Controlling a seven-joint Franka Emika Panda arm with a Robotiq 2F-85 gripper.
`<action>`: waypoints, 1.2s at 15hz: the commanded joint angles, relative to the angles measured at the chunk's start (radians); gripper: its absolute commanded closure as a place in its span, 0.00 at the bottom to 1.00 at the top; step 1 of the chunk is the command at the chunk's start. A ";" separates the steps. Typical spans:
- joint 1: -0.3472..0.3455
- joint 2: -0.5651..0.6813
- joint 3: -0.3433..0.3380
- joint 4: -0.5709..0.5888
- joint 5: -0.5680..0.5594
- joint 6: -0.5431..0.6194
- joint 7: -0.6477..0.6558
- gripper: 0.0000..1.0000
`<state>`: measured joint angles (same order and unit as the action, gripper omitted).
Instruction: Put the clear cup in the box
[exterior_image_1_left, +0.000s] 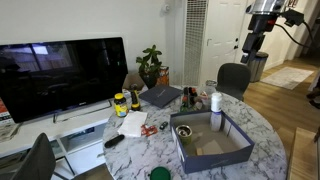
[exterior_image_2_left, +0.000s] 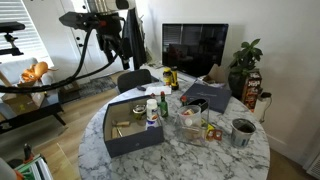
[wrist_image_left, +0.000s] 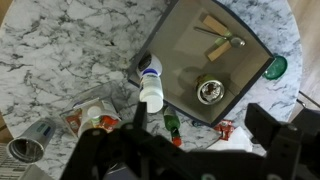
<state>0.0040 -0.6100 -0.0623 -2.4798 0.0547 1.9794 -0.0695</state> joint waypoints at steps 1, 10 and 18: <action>-0.029 -0.001 0.008 -0.018 0.029 0.101 0.081 0.00; -0.115 0.156 0.009 0.054 0.002 0.317 0.237 0.00; -0.142 0.387 -0.135 0.196 0.213 0.283 0.068 0.00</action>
<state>-0.1310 -0.2215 -0.2041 -2.2843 0.2694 2.2657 -0.0041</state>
